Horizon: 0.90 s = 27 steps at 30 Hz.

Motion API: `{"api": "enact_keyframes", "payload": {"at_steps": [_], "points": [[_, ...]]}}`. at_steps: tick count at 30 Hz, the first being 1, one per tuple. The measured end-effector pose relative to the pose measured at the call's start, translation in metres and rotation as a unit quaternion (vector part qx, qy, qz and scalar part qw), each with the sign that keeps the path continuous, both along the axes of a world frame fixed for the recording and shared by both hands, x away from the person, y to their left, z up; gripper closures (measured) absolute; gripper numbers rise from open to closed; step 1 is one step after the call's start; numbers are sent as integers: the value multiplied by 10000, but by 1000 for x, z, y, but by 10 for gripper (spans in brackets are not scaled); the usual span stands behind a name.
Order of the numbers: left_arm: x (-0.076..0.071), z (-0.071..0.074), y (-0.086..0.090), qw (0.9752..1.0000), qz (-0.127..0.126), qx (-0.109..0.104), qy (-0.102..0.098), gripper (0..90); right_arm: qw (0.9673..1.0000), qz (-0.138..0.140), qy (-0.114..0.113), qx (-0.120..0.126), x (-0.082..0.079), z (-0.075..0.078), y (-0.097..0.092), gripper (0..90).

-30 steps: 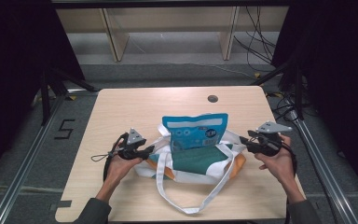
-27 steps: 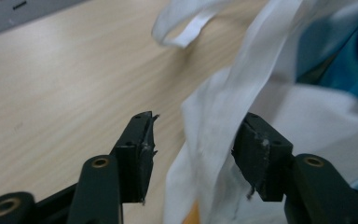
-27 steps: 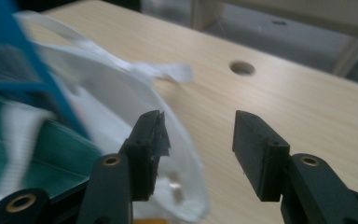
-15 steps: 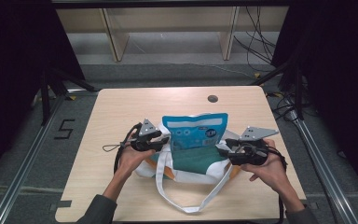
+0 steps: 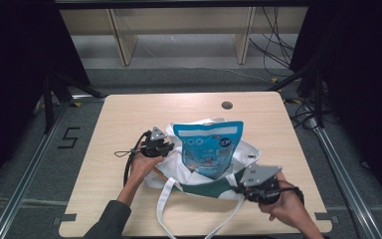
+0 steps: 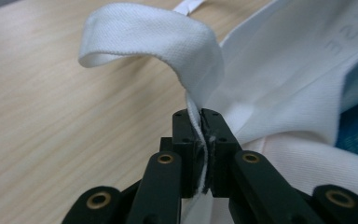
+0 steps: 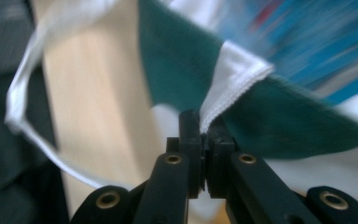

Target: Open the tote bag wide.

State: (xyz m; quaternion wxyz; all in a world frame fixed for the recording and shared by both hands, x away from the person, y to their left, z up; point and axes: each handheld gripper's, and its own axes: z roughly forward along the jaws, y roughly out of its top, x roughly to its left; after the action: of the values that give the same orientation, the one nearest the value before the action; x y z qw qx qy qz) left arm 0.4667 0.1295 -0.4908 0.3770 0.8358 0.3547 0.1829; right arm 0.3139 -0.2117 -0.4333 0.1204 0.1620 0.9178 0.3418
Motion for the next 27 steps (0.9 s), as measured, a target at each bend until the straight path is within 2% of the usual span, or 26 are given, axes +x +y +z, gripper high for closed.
{"api": "enact_keyframes", "payload": {"at_steps": [1, 3, 4, 5, 8, 9, 10, 11, 12, 13, 14, 15, 16, 17, 18, 19, 20, 21, 22, 23, 24, 25, 26, 27], "points": [[1, -2, -1, 10000, 17, -34, 17, 843, 9998, -62, 107, -157, -4, -11, 3, 884], [3, -7, -3, 9999, 44, 102, 105, 843, 9987, 22, 258, -448, -1, -33, 8, 884], [3, -9, -4, 9998, 19, 182, 93, 843, 9983, 35, 311, -484, 0, -40, 10, 884], [3, -9, -6, 9996, 6, 251, 124, 841, 9968, 148, 453, -649, 2, -55, 16, 884], [3, -8, -5, 9996, 51, 266, 95, 821, 9962, 179, 475, -709, 1, -58, 17, 884], [2, -5, -3, 9995, 162, 243, 121, 739, 9970, 132, 535, -539, 2, -55, 15, 878], [0, -4, -4, 9994, 296, 76, 135, 739, 9970, 132, 535, -539, 2, -55, 15, 878], [-2, 4, 1, 9996, 197, 171, 120, 671, 9974, 58, 640, -325, 1, -49, 10, 820], [-6, 10, 3, 9997, 165, 139, 71, 671, 9974, 58, 640, -325, 1, -49, 10, 820], [-12, 14, 3, 9997, 223, -32, -46, 645, 9973, 45, 708, -198, 1, -45, 7, 757], [-21, 22, 4, 9995, 199, -176, -164, 631, 9963, 3, 849, -132, -1, -38, 4, 645], [-32, 32, 6, 9990, 163, -261, -310, 630, 9970, -94, 769, 32, -5, -22, -1, 563], [-32, 32, 6, 9990, 163, -261, -310, 633, 9970, -94, 769, 32, -5, -22, -1, 563], [-40, 39, 8, 9989, 64, -339, -315, 633, 9974, -130, 693, 146, -6, -15, -4, 553], [-49, 46, 8, 9984, -11, -394, -409, 645, 9983, -143, 522, 225, -9, -5, -9, 532], [-60, 51, 7, 9977, -161, -503, -424, 691, 9979, -136, 326, 544, -12, 18, -20, 498], [-60, 51, 7, 9977, -161, -503, -424, 707, 9969, -238, 246, 713, -12, 27, -26, 482], [-68, 49, 3, 9974, -238, -568, -370, 735, 9956, -368, 130, 849, -11, 37, -32, 474], [-68, 49, 3, 9974, -238, -568, -370, 760, 9956, -368, 130, 849, -11, 37, -32, 474], [-73, 46, 1, 9972, -346, -576, -327, 760, 9948, -432, 81, 921, -11, 43, -37, 474], [-77, 43, -2, 9968, -393, -637, -291, 786, 9916, -662, -38, 1109, -10, 51, -43, 474], [-79, 39, -3, 9966, -447, -647, -235, 810, 9881, -875, -255, 1242, -6, 56, -47, 483], [-82, 37, -4, 9969, -426, -618, -245, 824, 9844, -1109, -459, 1284, 0, 58, -50, 508], [-84, 34, -5, 9962, -452, -717, -194, 839, 9829, -1286, -543, 1200, 4, 60, -52, 523]]}}
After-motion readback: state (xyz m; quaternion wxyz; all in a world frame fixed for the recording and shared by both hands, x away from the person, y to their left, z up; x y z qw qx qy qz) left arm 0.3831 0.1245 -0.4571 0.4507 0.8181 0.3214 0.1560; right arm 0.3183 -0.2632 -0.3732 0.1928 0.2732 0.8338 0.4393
